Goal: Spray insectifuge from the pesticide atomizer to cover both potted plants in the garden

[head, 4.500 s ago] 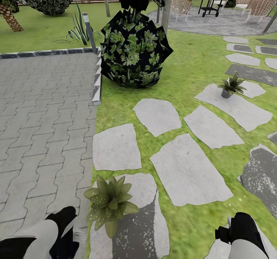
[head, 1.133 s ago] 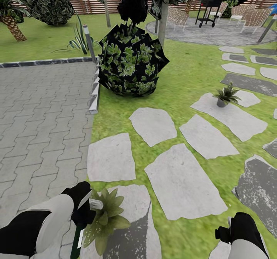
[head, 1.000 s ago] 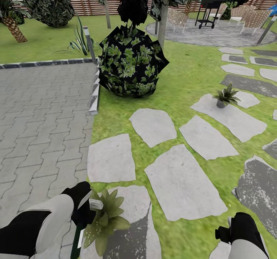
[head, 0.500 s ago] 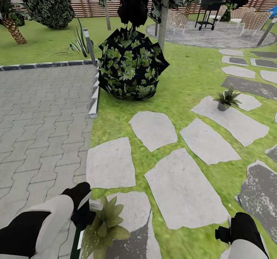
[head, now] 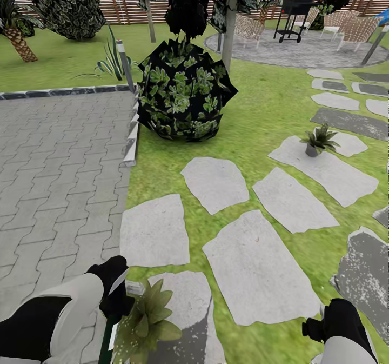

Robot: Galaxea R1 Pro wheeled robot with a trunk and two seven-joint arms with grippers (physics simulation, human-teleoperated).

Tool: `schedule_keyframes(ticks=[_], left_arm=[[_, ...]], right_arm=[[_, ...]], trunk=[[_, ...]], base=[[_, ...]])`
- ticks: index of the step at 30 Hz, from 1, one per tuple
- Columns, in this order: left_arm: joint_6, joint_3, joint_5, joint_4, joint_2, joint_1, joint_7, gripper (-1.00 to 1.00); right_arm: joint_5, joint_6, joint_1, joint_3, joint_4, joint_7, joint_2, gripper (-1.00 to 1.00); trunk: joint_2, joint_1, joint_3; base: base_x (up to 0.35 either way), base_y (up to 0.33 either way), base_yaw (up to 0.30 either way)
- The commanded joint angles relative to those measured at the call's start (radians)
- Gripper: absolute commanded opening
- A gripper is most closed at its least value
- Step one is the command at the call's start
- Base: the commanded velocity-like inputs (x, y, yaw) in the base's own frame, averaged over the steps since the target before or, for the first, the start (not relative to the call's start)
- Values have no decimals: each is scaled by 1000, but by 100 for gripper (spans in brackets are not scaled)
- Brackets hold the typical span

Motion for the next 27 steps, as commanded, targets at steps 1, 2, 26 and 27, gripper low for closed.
schedule_keyframes(ticks=[1,2,26,27], left_arm=[[3,-3,-9,-1,0,0,-11,-100],[3,-4,-9,-1,0,0,-11,-100],[3,-3,-9,-3,1,6,-11,-100],[3,-4,-9,-3,1,6,-11,-100]], right_arm=[[11,-1,-1,-4,-2,10,1,100],[11,-1,-1,-3,-2,10,1,100],[11,-1,-1,-4,-2,10,1,100],[11,-1,-1,-4,-2,10,1,100]], trunk=[[-1,0,-1],[-1,0,-1],[-1,0,3],[-1,0,4]], base=[[-211,-131,0],[-239,-149,0],[-107,-32,-37],[0,13,-232]])
